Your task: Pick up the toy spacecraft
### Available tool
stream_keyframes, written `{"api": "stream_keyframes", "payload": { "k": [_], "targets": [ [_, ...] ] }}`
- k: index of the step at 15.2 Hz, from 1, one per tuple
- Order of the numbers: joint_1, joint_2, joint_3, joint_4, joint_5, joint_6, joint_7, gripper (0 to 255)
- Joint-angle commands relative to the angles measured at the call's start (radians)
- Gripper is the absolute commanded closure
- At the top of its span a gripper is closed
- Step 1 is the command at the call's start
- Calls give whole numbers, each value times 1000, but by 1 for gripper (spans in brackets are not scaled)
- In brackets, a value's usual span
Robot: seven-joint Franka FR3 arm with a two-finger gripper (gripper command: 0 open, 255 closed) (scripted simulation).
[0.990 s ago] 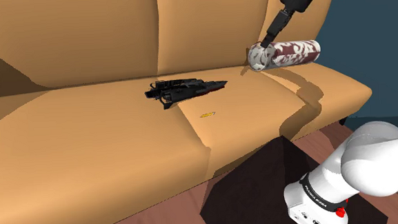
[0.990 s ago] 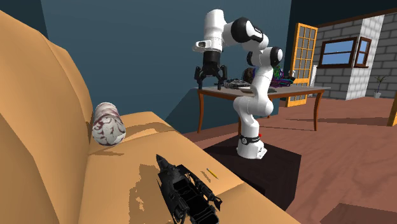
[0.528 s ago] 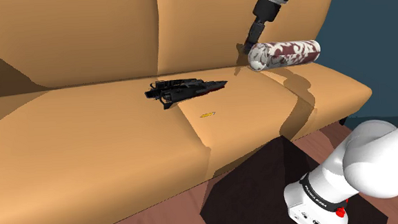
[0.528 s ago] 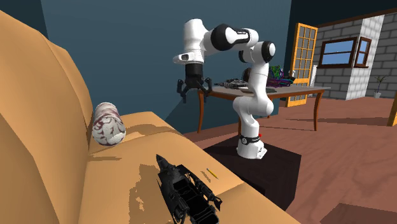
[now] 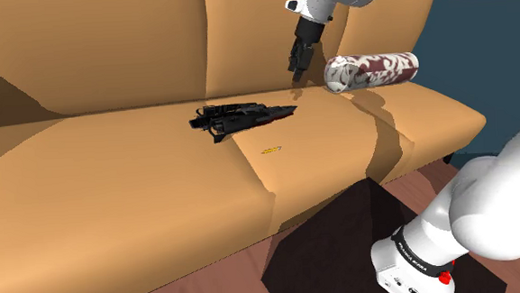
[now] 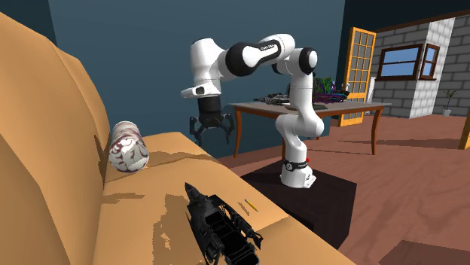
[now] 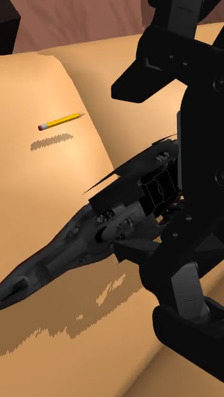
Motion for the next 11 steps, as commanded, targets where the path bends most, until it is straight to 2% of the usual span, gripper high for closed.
{"api": "stream_keyframes", "payload": {
  "k": [1,9,11],
  "targets": [
    [4,87,4,70,16,-11,-77,0],
    [0,425,59,375,35,-77,-323,0],
    [0,440,62,377,35,-68,-331,0]
  ]
}}
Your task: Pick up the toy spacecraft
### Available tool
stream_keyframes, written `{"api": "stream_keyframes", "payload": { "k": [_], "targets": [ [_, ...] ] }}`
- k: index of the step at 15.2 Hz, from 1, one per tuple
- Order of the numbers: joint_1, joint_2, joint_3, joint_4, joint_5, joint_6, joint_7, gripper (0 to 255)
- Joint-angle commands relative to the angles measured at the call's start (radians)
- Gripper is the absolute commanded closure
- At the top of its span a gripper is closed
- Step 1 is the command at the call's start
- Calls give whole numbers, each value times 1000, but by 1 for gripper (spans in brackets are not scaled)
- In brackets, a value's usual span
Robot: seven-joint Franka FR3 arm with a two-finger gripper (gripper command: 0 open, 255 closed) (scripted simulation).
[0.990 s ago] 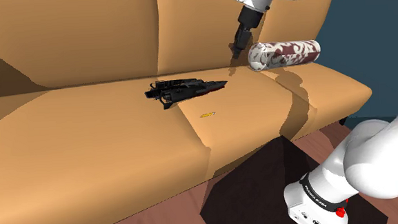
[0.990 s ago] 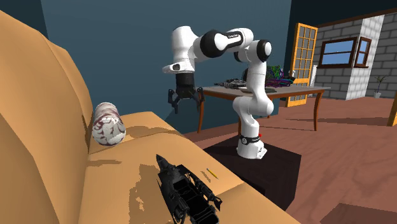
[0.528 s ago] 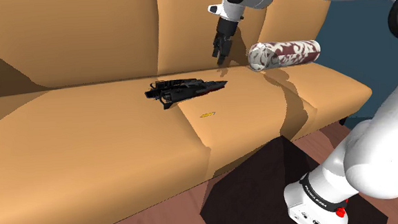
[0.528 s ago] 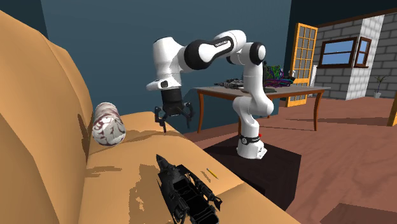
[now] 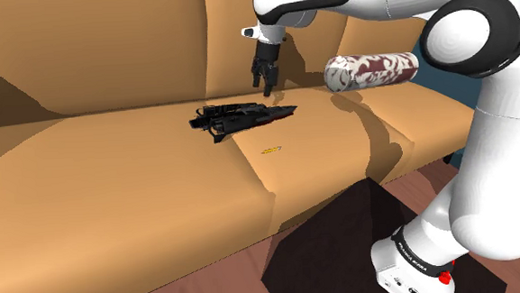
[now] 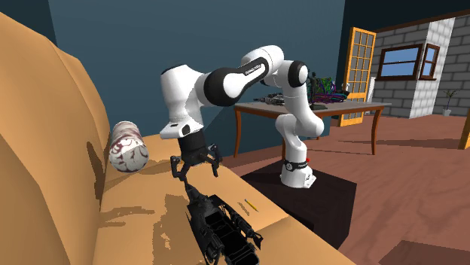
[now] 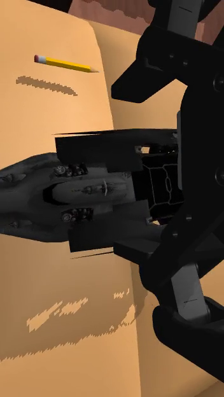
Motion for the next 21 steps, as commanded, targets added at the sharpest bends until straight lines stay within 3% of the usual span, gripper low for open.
{"api": "stream_keyframes", "payload": {
  "k": [1,8,9,21],
  "targets": [
    [0,17,3,-2,1,15,-13,0],
    [0,39,6,-44,7,79,-23,0],
    [0,38,5,-45,7,79,-23,255],
    [0,26,4,-22,3,45,-18,255]
  ]
}}
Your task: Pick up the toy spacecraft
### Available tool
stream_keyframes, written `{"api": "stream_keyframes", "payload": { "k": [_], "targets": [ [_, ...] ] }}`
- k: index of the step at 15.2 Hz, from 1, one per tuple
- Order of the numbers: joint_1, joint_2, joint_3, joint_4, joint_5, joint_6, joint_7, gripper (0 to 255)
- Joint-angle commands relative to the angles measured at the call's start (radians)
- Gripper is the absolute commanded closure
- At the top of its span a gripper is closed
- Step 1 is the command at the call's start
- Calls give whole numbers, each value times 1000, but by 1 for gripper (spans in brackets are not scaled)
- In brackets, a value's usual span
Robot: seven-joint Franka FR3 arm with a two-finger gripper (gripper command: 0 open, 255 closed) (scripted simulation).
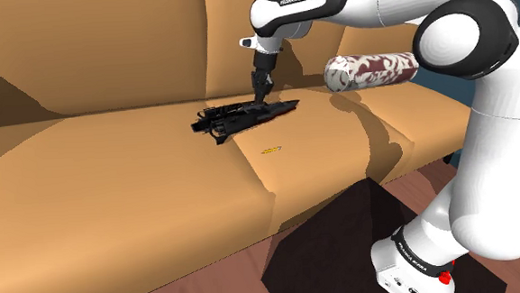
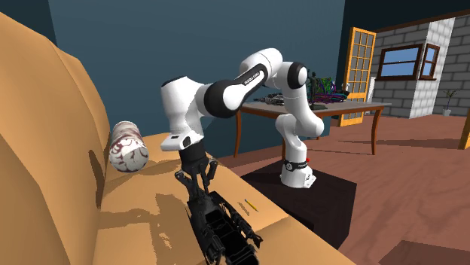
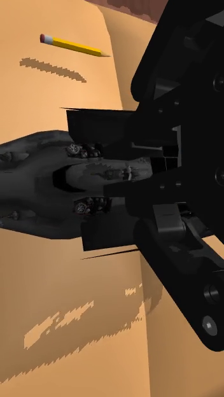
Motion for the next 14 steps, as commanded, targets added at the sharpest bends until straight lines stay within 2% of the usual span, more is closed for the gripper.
{"api": "stream_keyframes", "payload": {
  "k": [1,12,14],
  "targets": [
    [-1,-7,-1,19,-2,-24,3,255],
    [-4,-35,-4,125,-11,-156,21,255],
    [-5,-35,-4,126,-11,-158,21,255]
  ]
}}
